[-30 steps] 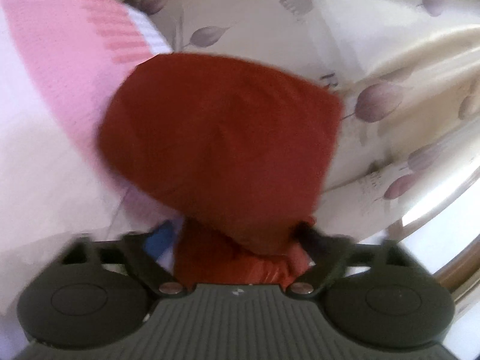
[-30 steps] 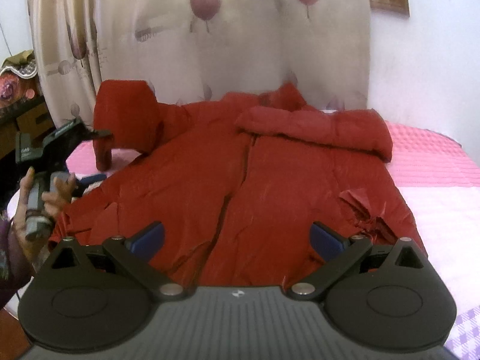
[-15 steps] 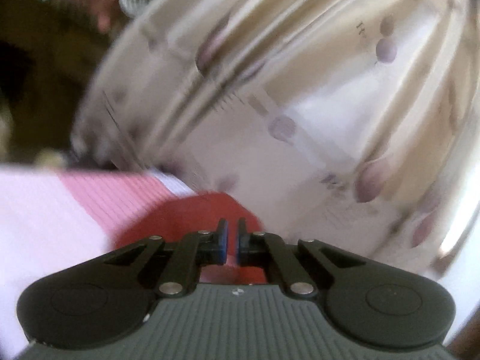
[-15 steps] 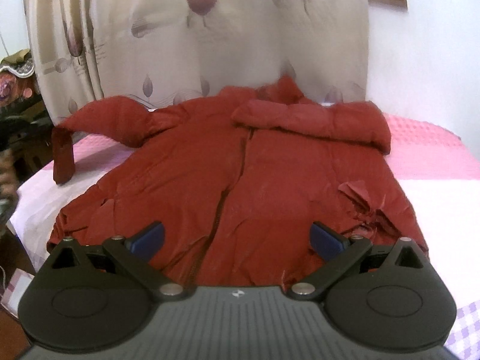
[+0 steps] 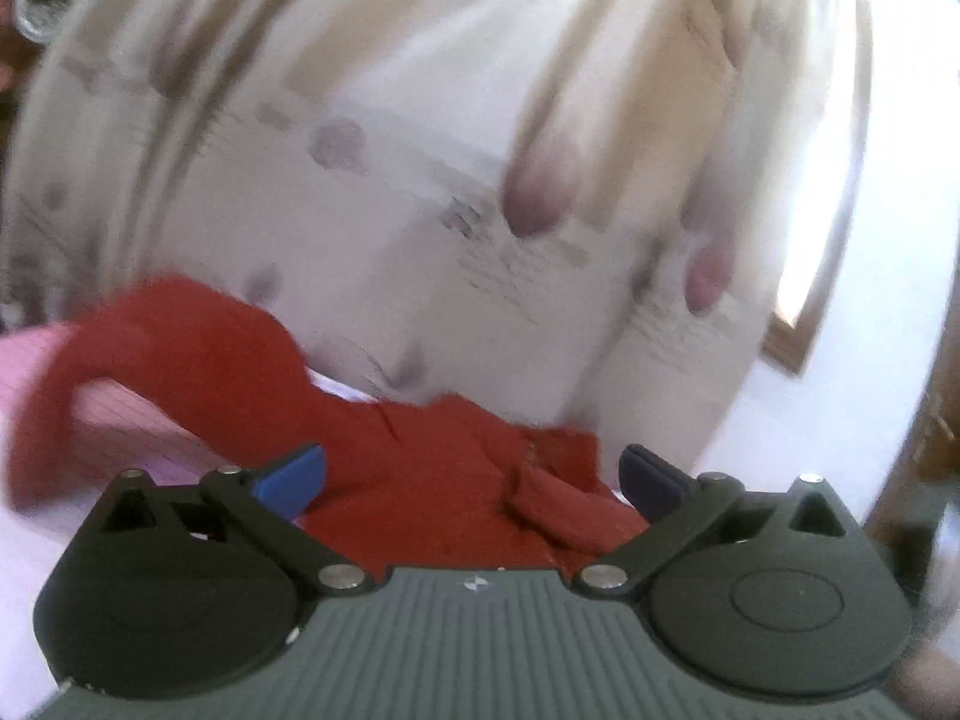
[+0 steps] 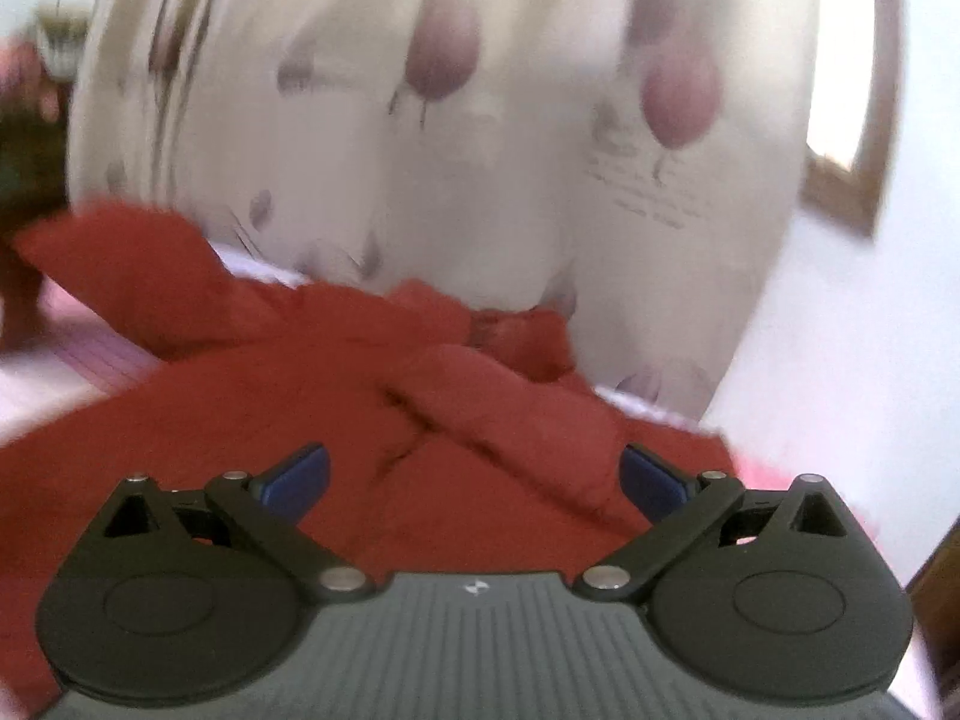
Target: Fold large clothes
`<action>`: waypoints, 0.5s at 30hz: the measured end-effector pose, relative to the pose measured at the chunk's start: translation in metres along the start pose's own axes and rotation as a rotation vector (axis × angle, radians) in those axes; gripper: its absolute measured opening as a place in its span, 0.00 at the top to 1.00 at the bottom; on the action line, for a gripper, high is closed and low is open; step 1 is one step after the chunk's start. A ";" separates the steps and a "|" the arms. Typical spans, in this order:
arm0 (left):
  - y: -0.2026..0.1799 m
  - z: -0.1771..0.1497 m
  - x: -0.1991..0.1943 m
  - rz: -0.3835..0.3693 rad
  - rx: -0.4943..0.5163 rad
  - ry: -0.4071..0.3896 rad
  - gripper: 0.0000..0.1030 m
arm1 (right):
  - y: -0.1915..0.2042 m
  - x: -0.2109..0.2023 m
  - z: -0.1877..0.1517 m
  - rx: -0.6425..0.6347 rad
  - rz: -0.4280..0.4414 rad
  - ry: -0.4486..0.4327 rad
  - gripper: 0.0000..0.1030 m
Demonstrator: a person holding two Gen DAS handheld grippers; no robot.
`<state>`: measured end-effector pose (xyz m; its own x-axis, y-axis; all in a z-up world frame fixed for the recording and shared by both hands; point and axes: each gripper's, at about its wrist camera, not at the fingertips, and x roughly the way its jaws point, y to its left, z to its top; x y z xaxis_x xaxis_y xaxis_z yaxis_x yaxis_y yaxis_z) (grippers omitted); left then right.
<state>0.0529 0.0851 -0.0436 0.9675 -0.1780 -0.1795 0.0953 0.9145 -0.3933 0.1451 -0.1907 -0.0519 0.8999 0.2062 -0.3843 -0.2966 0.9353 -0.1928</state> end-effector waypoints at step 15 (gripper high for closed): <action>0.041 -0.056 0.053 0.113 -0.086 0.189 0.03 | 0.034 0.217 0.008 -0.348 -0.108 0.173 0.90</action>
<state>0.0949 0.0928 -0.1196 0.9093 -0.1482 -0.3890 -0.0393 0.8997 -0.4347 0.3330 -0.1123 -0.1347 0.8734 0.0332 -0.4858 -0.3210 0.7894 -0.5233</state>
